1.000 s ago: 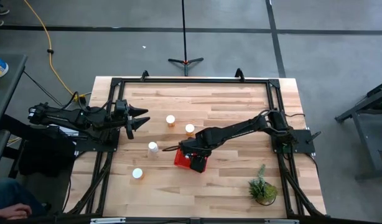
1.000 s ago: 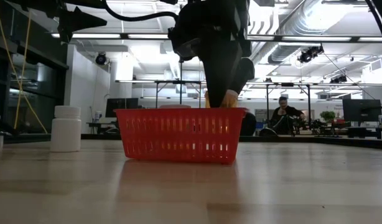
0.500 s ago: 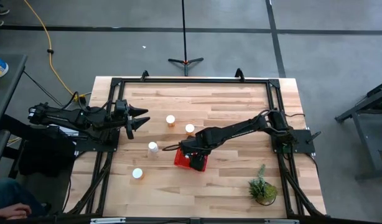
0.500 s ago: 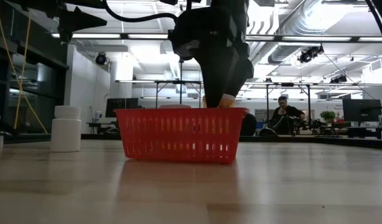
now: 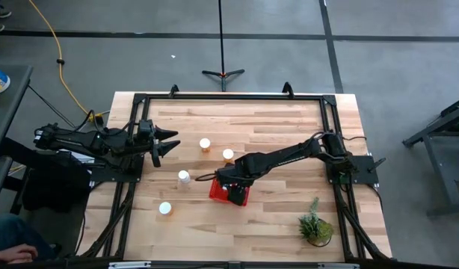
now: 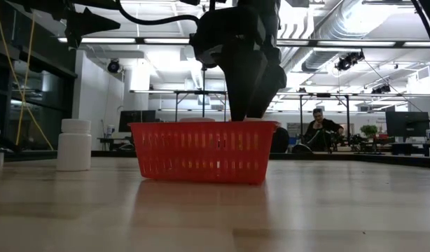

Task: Pick and place pill bottles into a basket
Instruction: Put the top right orange pill bottle into the red bin

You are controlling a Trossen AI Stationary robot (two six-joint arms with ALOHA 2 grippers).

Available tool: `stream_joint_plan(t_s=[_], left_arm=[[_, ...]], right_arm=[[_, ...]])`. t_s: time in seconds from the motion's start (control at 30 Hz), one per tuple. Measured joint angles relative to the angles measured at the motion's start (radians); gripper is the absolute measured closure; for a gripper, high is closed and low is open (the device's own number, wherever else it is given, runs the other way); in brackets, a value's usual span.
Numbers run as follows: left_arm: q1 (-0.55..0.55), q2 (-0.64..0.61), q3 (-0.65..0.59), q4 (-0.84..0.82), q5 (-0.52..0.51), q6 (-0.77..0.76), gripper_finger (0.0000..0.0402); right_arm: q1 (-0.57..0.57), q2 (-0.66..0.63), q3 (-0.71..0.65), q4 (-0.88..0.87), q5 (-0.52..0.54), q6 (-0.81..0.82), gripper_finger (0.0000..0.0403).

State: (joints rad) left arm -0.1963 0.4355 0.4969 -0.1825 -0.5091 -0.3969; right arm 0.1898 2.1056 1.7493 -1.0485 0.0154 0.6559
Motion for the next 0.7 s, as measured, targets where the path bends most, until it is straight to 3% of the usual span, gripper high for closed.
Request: stream_joint_plan(t_s=[0.2, 0.33, 0.47, 0.6, 0.7], left_arm=[[0.000, 0.000, 0.000, 0.000, 0.000, 0.000, 0.0163], [0.000, 0.000, 0.000, 0.000, 0.009, 0.000, 0.0163], [0.000, 0.000, 0.000, -0.001, 0.030, 0.000, 0.0163], [0.000, 0.000, 0.000, 0.000, 0.030, 0.000, 0.0163], [0.000, 0.000, 0.000, -0.002, 0.041, 0.000, 0.0163]], right_arm=[[-0.006, 0.000, 0.045, -0.015, 0.026, 0.019, 0.0144], [-0.006, -0.014, 0.159, -0.047, 0.127, -0.018, 0.0143], [-0.006, -0.061, 0.271, 0.021, 0.140, -0.094, 0.0143], [0.008, -0.127, 0.315, 0.281, 0.193, -0.209, 0.0143], [0.048, -0.200, 0.320, 0.667, 0.333, -0.248, 0.0143]])
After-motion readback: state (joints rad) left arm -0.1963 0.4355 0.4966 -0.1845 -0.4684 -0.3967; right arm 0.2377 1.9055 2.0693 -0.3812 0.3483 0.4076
